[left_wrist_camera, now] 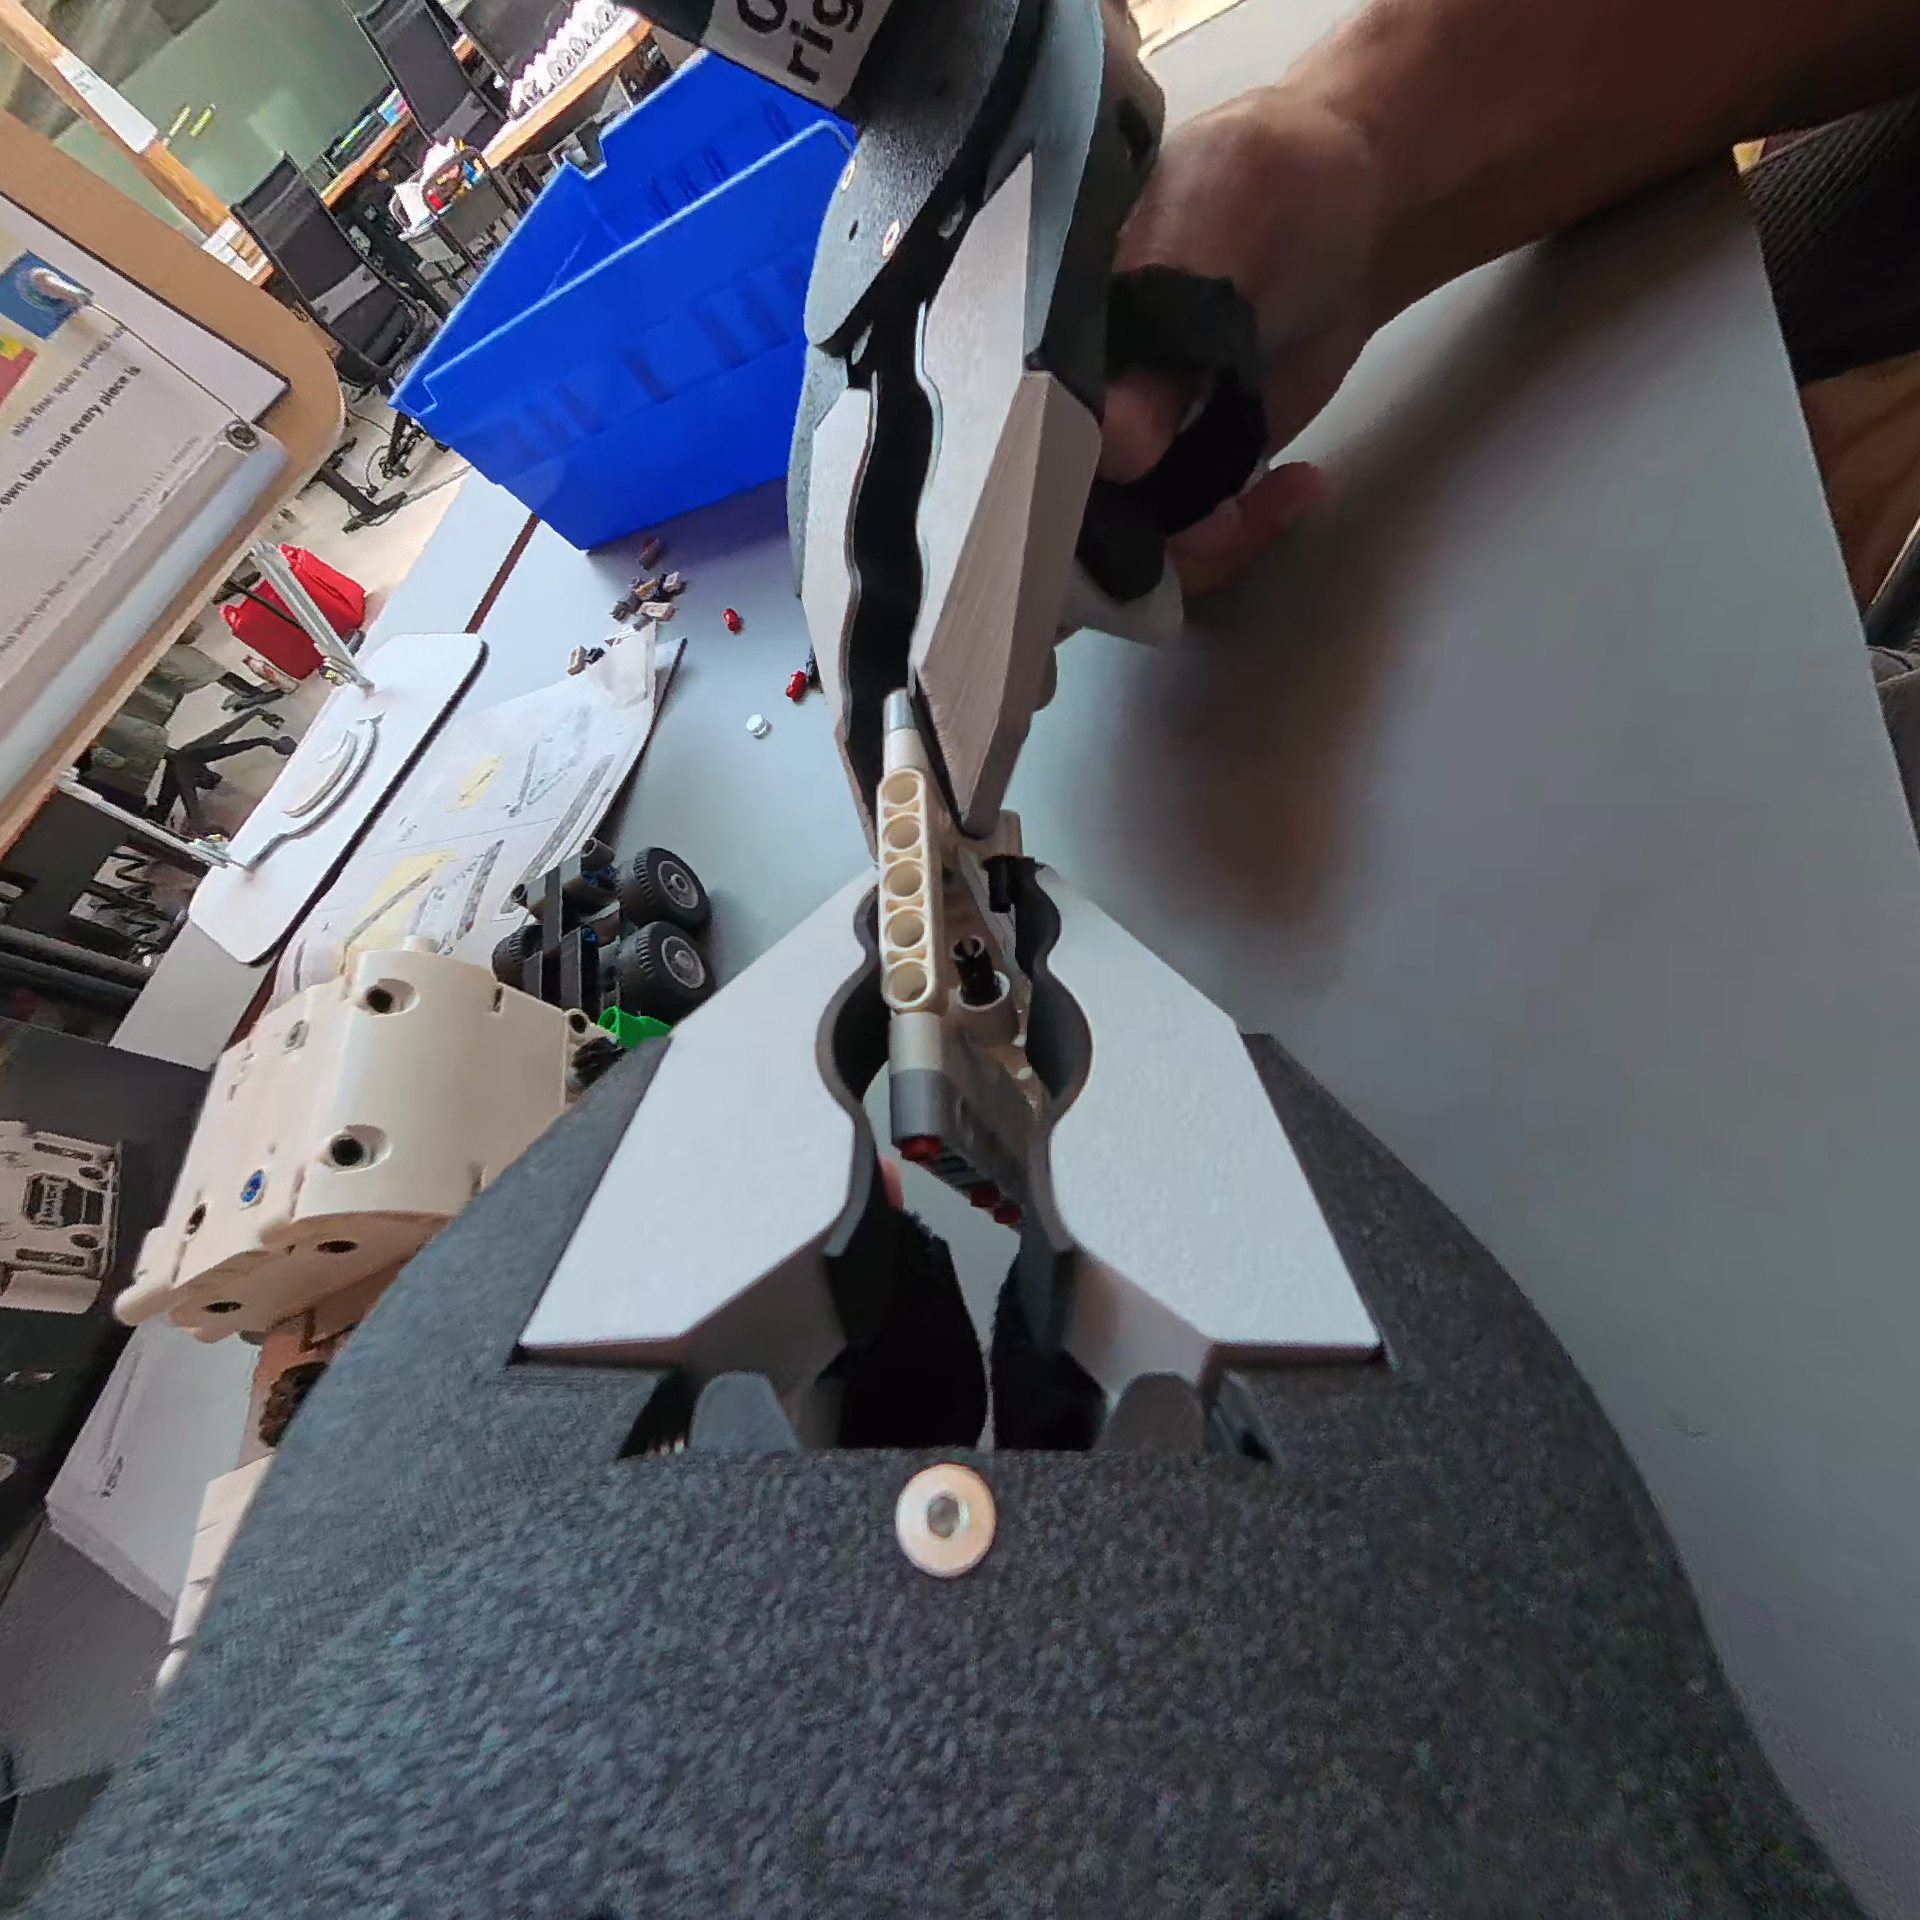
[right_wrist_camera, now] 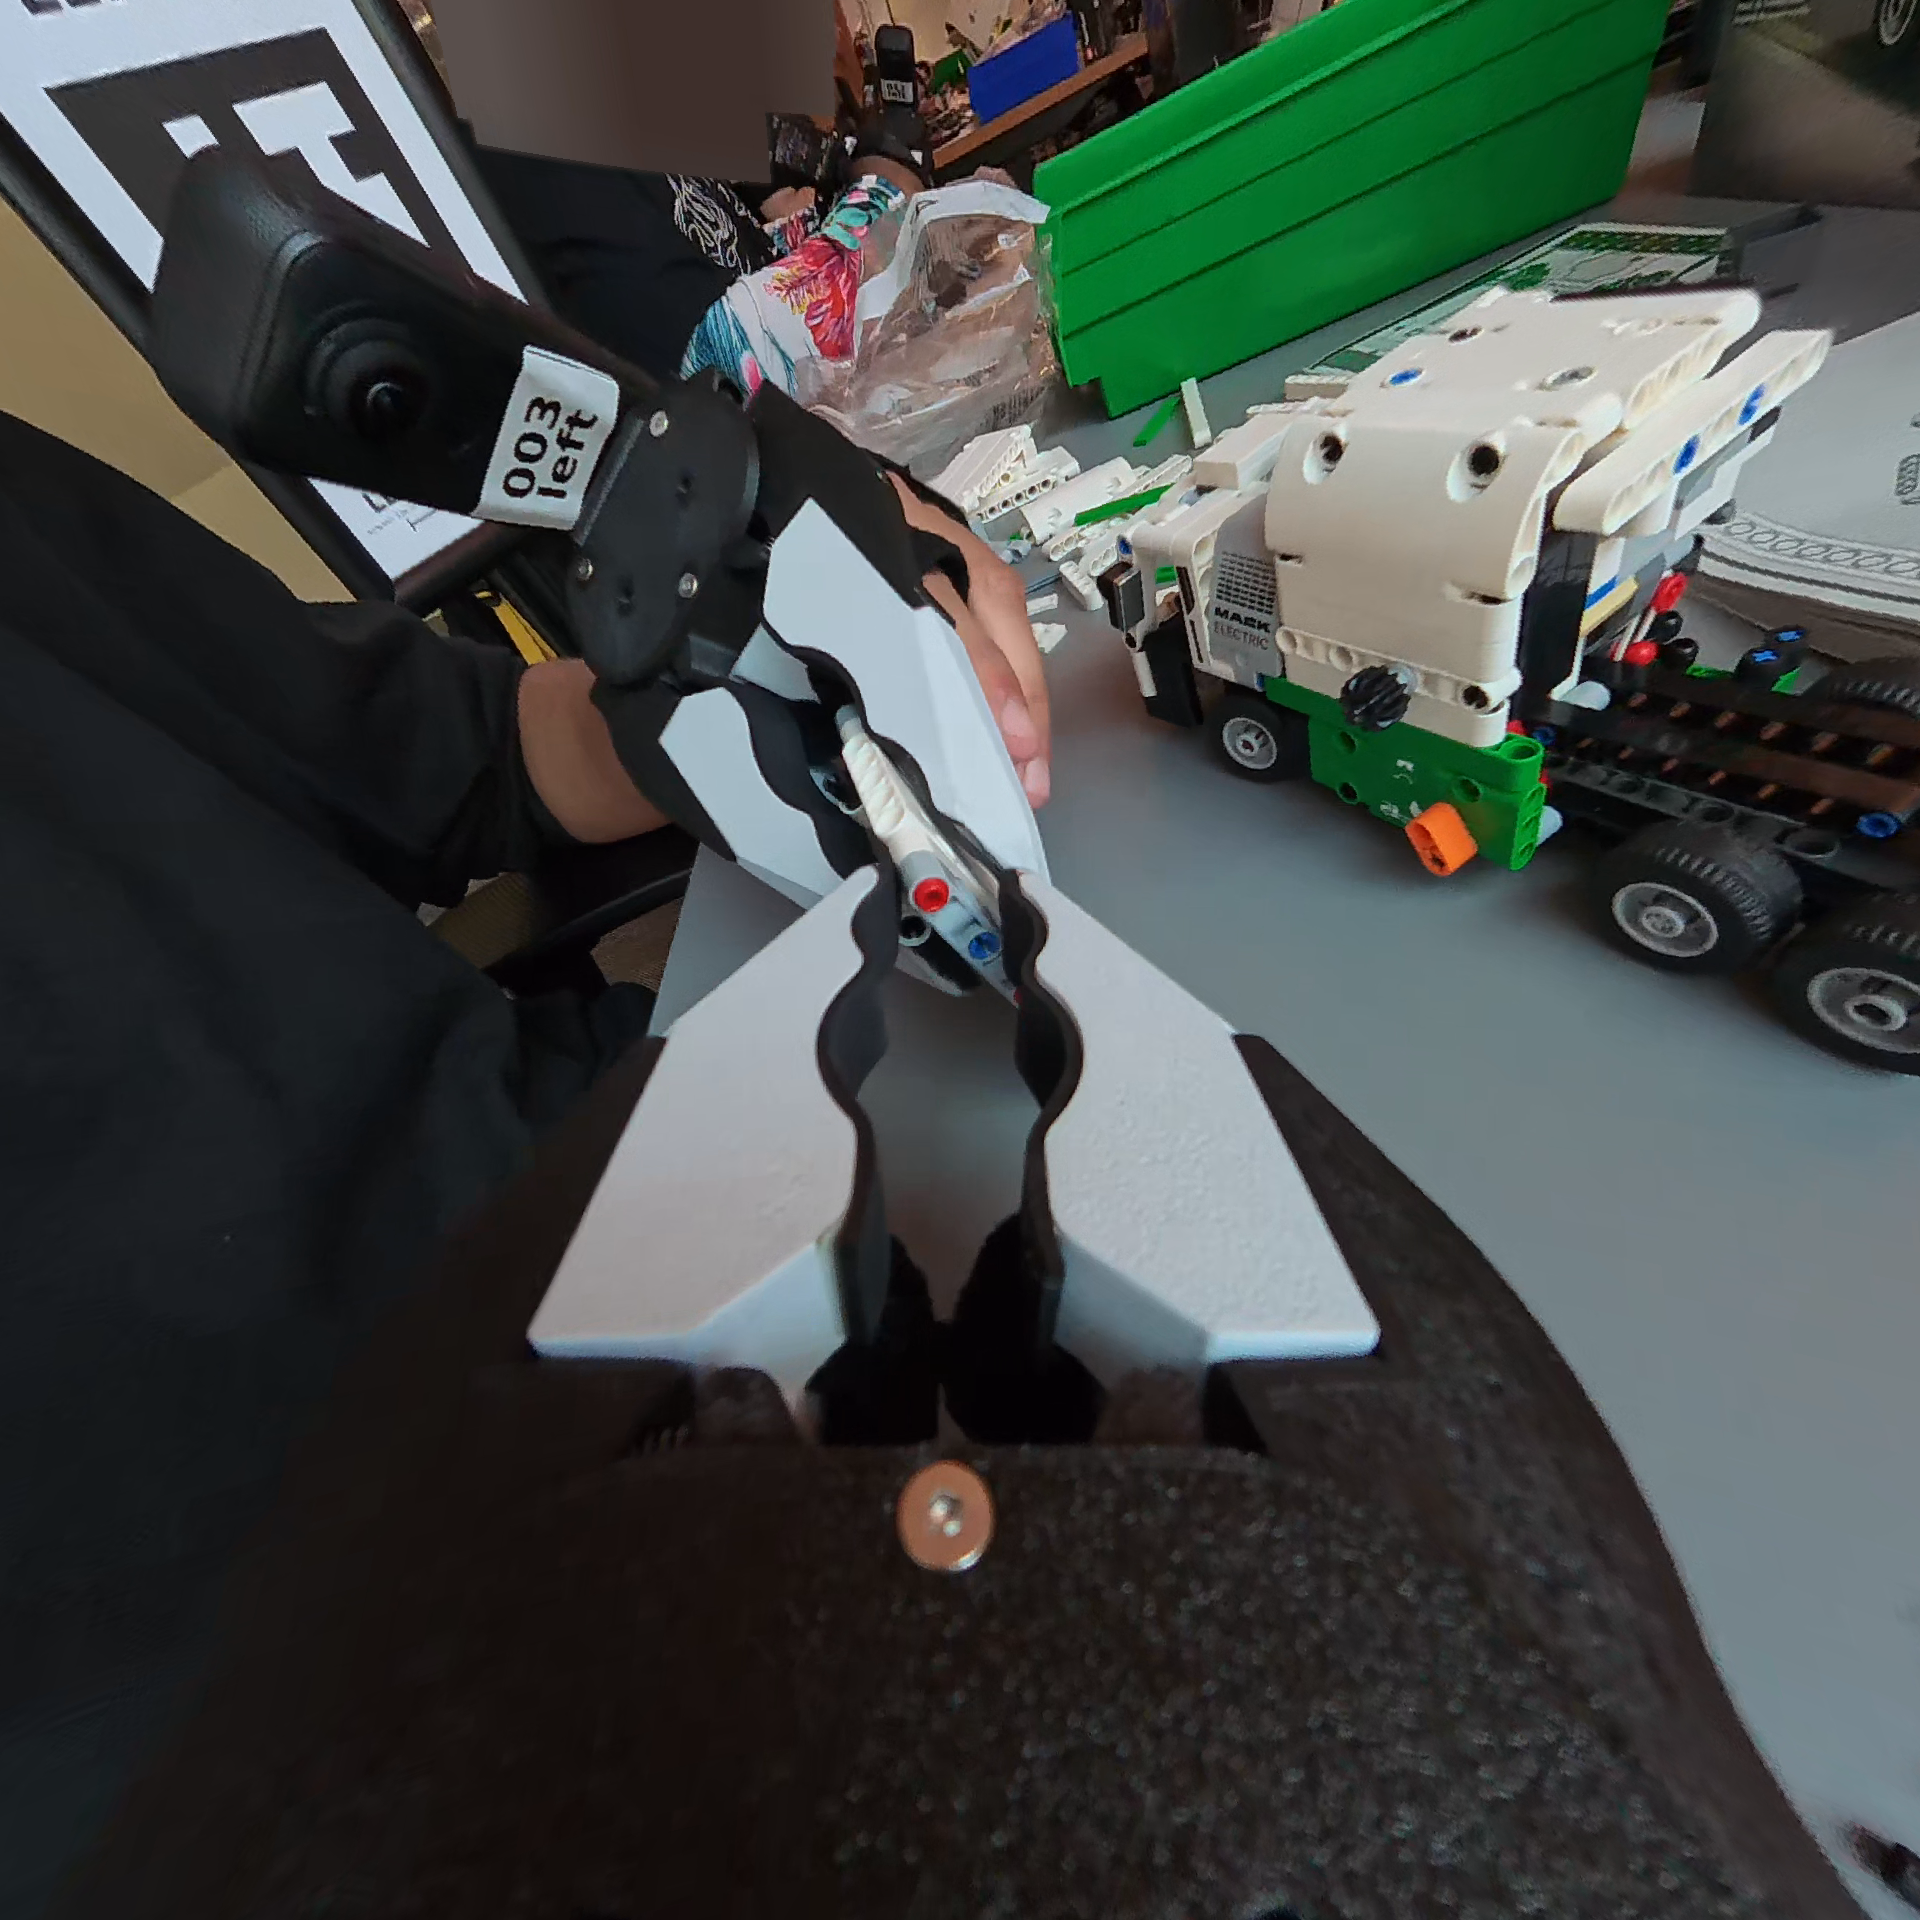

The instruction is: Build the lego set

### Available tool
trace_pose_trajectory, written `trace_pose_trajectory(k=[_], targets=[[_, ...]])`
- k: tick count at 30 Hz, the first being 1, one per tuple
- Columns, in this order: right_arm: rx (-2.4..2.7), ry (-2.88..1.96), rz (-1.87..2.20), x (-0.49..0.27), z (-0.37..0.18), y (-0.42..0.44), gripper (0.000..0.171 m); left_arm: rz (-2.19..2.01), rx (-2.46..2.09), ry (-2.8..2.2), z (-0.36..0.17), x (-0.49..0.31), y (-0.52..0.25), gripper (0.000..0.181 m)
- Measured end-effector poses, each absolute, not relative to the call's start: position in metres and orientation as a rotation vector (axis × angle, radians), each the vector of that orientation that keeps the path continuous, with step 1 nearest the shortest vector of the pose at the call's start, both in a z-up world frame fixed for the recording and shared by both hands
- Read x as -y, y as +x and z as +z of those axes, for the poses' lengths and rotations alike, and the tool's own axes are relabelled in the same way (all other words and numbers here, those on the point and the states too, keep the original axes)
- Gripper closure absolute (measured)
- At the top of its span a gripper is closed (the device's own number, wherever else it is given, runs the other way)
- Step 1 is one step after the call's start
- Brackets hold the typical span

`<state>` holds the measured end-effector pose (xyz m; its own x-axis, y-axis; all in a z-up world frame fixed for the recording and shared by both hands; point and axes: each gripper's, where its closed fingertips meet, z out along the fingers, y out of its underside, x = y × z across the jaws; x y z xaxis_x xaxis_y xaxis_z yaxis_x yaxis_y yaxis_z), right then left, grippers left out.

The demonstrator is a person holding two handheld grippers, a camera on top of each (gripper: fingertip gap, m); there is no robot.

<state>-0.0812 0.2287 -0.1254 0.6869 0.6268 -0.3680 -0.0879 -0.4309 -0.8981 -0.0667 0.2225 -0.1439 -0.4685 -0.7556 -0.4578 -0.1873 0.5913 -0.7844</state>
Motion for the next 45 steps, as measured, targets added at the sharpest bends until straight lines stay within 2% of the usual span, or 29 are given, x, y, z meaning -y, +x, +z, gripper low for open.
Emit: trace_pose_trajectory(k=[13,24,30,35,41,45], targets=[[0.41,-1.818,0.928,-0.225,-0.116,-0.082,0.156,-1.019,-1.965,-0.797,-0.135,-0.215,-0.07,0.16],[0.559,-1.816,0.67,-0.224,-0.125,-0.081,0.156,-1.075,-1.992,-0.861,-0.139,-0.213,-0.07,0.16],[0.57,-1.819,0.618,-0.226,-0.126,-0.079,0.155,-1.053,-1.981,-0.864,-0.14,-0.216,-0.068,0.161],[0.507,-1.844,0.664,-0.229,-0.127,-0.074,0.159,-0.927,-1.912,-0.789,-0.134,-0.226,-0.067,0.147],[0.454,-1.849,0.714,-0.231,-0.128,-0.069,0.16,-0.737,-1.851,-0.667,-0.132,-0.231,-0.068,0.15],[0.425,-1.877,0.687,-0.236,-0.131,-0.064,0.157,-0.761,-1.839,-0.747,-0.132,-0.239,-0.064,0.155]])
